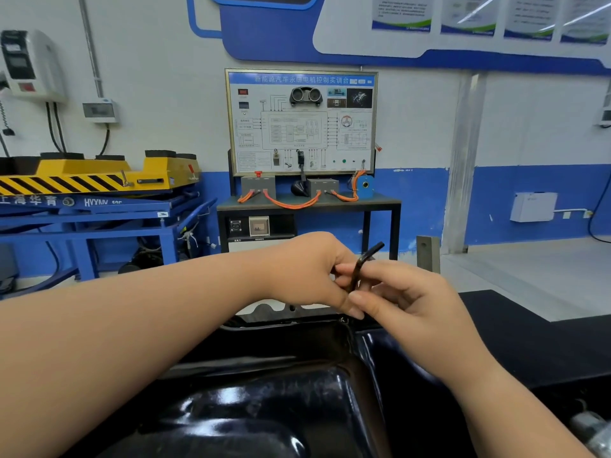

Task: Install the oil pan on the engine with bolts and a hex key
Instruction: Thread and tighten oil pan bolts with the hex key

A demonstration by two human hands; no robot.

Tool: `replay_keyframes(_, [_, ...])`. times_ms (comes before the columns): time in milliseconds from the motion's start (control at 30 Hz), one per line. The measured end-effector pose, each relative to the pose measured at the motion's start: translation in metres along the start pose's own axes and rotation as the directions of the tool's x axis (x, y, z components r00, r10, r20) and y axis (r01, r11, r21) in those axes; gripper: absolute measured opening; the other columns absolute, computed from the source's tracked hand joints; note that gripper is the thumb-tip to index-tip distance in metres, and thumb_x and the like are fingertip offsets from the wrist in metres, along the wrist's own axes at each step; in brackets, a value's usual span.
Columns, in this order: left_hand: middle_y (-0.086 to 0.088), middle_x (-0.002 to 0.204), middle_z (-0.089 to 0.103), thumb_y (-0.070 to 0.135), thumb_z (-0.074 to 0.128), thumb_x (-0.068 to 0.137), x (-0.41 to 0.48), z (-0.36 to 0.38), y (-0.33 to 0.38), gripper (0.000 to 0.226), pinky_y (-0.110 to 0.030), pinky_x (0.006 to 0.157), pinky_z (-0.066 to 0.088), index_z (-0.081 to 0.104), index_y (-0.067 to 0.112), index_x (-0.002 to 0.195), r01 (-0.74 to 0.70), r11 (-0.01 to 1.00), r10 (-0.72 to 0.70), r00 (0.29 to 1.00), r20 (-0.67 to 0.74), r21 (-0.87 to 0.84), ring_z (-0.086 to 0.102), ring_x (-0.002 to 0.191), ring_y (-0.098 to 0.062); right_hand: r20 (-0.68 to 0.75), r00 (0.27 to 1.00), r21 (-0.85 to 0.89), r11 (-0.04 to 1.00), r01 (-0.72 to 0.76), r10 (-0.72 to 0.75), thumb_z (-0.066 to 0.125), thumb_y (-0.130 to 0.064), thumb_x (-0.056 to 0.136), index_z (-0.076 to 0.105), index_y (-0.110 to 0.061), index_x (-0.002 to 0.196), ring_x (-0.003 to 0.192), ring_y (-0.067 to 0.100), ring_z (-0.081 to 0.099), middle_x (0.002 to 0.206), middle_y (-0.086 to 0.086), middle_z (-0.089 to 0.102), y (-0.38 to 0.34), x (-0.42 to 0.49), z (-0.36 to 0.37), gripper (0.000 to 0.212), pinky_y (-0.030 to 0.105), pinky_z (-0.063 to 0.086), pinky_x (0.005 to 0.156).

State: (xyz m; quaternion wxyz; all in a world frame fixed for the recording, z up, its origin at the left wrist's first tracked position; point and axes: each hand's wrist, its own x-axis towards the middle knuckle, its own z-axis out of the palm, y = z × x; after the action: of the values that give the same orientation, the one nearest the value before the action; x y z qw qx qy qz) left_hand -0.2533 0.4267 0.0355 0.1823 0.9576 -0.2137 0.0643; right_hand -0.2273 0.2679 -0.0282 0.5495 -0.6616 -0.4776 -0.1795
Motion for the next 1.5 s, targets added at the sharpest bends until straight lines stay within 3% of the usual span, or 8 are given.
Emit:
replay_keyframes(233, [0.027, 0.045, 0.05, 0.018, 0.073, 0.079, -0.002, 0.0, 0.004, 0.01, -0.004, 0.049, 0.031, 0.065, 0.019, 0.073, -0.044, 0.999, 0.043, 0.998, 0.053, 0.022, 0.046, 0.046, 0.009, -0.078, 0.996, 0.033, 0.998, -0.049, 0.052, 0.075, -0.001, 0.073, 0.068, -0.023, 0.07, 0.073, 0.021, 0.068, 0.075, 0.0, 0.071, 0.002, 0.0, 0.002, 0.024, 0.045, 0.055, 0.071])
replay_keyframes(433, [0.016, 0.057, 0.053, 0.029, 0.077, 0.075, 0.0, 0.002, 0.004, 0.017, -0.017, 0.06, 0.038, 0.06, 0.026, 0.073, -0.044, 0.997, 0.042, 0.999, 0.034, 0.068, 0.047, 0.057, 0.001, -0.114, 0.991, 0.066, 0.996, -0.059, 0.066, 0.077, -0.004, 0.073, 0.059, -0.015, 0.069, 0.07, 0.036, 0.061, 0.069, 0.011, 0.064, 0.005, 0.0, 0.006, 0.021, 0.057, 0.05, 0.067])
replay_keyframes(567, [0.021, 0.047, 0.05, 0.023, 0.076, 0.076, -0.001, 0.0, 0.006, 0.022, -0.01, 0.053, 0.032, 0.057, 0.02, 0.065, -0.045, 0.996, 0.041, 0.998, 0.049, 0.075, 0.045, 0.05, 0.004, -0.046, 0.998, 0.029, 0.999, -0.044, 0.045, 0.075, -0.012, 0.076, 0.067, -0.026, 0.078, 0.073, 0.028, 0.064, 0.075, 0.001, 0.067, 0.003, -0.001, 0.004, 0.016, 0.051, 0.053, 0.071])
replay_keyframes(767, [-0.004, 0.063, 0.054, 0.021, 0.073, 0.079, -0.002, -0.002, 0.005, 0.019, -0.032, 0.062, 0.042, 0.065, 0.004, 0.076, -0.046, 0.998, 0.043, 0.997, 0.064, 0.045, 0.047, 0.059, -0.016, -0.015, 0.999, -0.108, 0.993, 0.042, -0.044, 0.069, -0.013, 0.078, 0.069, -0.037, 0.088, 0.08, 0.009, 0.065, 0.086, -0.016, 0.07, -0.002, 0.0, 0.0, 0.026, 0.029, 0.053, 0.071])
replay_keyframes(900, [-0.011, 0.071, 0.058, 0.027, 0.073, 0.079, 0.0, 0.001, 0.004, 0.026, -0.033, 0.064, 0.043, 0.062, 0.003, 0.081, -0.02, 0.995, 0.016, 0.999, 0.04, 0.096, 0.047, 0.063, -0.02, -0.062, 0.998, -0.098, 0.995, 0.006, -0.012, 0.072, 0.0, 0.077, 0.068, -0.033, 0.077, 0.081, 0.009, 0.067, 0.083, -0.014, 0.071, 0.001, 0.0, 0.002, 0.033, 0.033, 0.055, 0.074])
replay_keyframes(1067, [-0.006, 0.076, 0.062, 0.036, 0.076, 0.073, 0.0, 0.005, 0.002, 0.031, -0.027, 0.066, 0.041, 0.061, 0.01, 0.081, -0.015, 0.985, 0.011, 1.0, 0.022, 0.172, 0.054, 0.072, -0.017, -0.112, 0.993, -0.16, 0.987, 0.031, -0.049, 0.068, -0.015, 0.074, 0.059, -0.031, 0.068, 0.075, 0.012, 0.065, 0.079, -0.008, 0.068, 0.003, 0.0, 0.008, 0.019, 0.034, 0.053, 0.069])
replay_keyframes(1200, [0.002, 0.064, 0.051, 0.031, 0.072, 0.077, 0.003, 0.006, 0.001, 0.025, -0.019, 0.054, 0.034, 0.057, 0.012, 0.074, -0.033, 0.975, 0.032, 0.999, 0.007, 0.218, 0.042, 0.057, -0.01, -0.135, 0.989, -0.169, 0.985, 0.034, -0.058, 0.067, -0.01, 0.076, 0.059, -0.009, 0.069, 0.07, 0.012, 0.063, 0.073, -0.008, 0.066, 0.005, -0.001, 0.012, 0.011, 0.029, 0.053, 0.061])
replay_keyframes(1500, [0.004, 0.054, 0.04, 0.022, 0.07, 0.077, 0.002, 0.005, 0.002, 0.038, -0.016, 0.05, 0.03, 0.039, 0.02, 0.056, -0.053, 0.977, 0.053, 0.999, 0.003, 0.207, 0.037, 0.053, -0.009, -0.209, 0.975, -0.222, 0.975, 0.031, -0.079, 0.064, -0.015, 0.079, 0.06, -0.01, 0.069, 0.065, 0.014, 0.059, 0.066, -0.009, 0.061, 0.002, -0.002, 0.02, 0.012, 0.038, 0.051, 0.057])
